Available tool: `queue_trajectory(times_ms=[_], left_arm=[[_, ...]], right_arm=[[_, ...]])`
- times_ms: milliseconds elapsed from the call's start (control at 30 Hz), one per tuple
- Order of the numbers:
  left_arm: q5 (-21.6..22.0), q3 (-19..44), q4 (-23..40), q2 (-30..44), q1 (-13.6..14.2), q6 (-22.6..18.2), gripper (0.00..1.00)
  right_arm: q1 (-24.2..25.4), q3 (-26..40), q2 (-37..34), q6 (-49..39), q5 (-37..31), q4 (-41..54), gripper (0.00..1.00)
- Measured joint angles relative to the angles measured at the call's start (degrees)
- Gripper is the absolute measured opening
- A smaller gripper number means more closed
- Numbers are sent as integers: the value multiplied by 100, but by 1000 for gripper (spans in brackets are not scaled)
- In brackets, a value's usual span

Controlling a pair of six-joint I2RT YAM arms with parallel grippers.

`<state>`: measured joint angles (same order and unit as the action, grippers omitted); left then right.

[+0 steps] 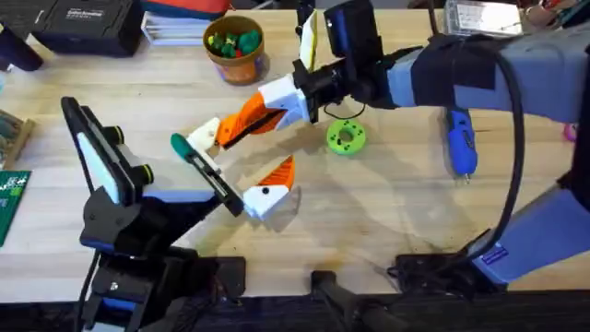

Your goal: Pick up the gripper from the table and insert it into the empty holder that is missing its gripper. Then pick up a screw, insert it into the mounting hole, and use the screwdriver to tighten it. Finally, clean up the table by picking up the vegetable and placing it into the bucket.

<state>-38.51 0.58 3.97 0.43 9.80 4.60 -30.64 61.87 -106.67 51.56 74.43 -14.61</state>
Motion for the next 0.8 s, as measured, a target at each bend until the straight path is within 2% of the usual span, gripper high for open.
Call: queue_trajectory(times_ms=[167, 433, 567, 667, 800], left_arm=[[-179, 0, 7, 0, 0, -2, 986], [-153, 0, 9, 0, -29, 3, 986], [-54, 0, 9, 0, -51, 23, 986], [-228, 6, 22, -15, -41, 44, 986], [-266, 11, 28, -22, -48, 37, 986]], right_arm=[[25, 2, 0, 32, 57, 9, 9], [-48, 5, 0, -45, -3, -2, 9], [-135, 31, 0, -58, -136, -51, 9], [-423, 35, 0, -77, -233, -52, 9], [-423, 63, 0, -104, -240, -48, 9]])
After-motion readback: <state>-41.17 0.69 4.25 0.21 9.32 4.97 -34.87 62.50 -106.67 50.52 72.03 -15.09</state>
